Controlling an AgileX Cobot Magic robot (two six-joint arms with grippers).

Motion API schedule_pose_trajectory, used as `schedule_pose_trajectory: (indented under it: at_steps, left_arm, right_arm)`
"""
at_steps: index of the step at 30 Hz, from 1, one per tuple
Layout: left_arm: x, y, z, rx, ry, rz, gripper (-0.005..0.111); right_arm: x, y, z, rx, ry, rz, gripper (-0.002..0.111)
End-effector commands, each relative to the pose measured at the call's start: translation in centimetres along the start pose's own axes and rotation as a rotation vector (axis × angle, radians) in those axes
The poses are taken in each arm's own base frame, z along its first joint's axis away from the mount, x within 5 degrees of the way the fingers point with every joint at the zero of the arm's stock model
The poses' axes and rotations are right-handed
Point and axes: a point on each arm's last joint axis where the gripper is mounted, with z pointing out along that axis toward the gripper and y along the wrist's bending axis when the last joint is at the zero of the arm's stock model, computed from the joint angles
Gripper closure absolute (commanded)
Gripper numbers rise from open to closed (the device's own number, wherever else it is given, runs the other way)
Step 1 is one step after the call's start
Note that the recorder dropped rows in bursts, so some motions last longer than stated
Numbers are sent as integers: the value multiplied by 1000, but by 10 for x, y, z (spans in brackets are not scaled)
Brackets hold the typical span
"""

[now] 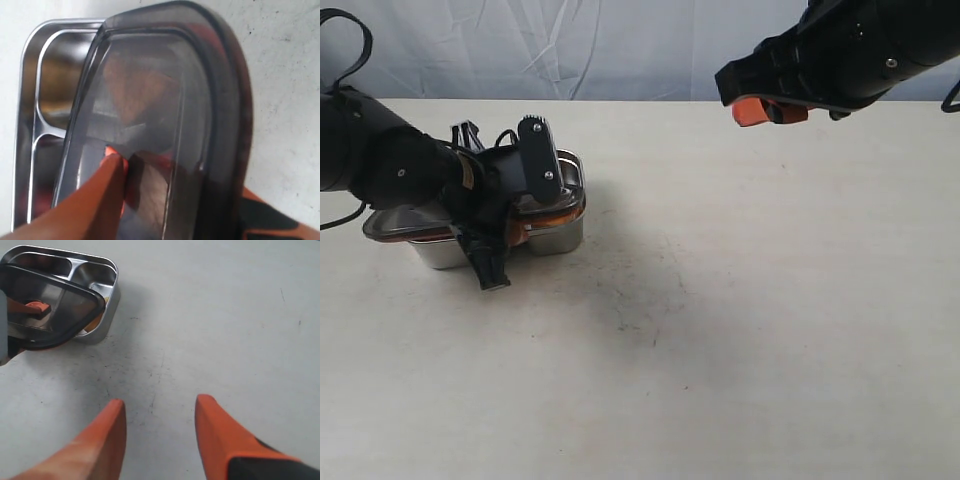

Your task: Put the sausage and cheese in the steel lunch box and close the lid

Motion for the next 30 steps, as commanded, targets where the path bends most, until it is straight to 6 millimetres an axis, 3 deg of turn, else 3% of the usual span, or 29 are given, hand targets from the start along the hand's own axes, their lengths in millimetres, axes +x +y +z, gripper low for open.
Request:
schedule_pose_trajectory:
  at_steps: [1, 16, 30]
  left_arm:
    - [17, -26, 4, 202, 170, -143, 65]
    - [20, -37, 1, 327, 209, -122, 65]
    - [20, -37, 0, 342, 210, -109, 65]
  right_arm:
    - [-1, -1, -3, -4, -13, 10, 65]
    - [0, 0, -3, -10, -10, 16, 65]
    - [0, 0, -3, -10, -10, 16, 65]
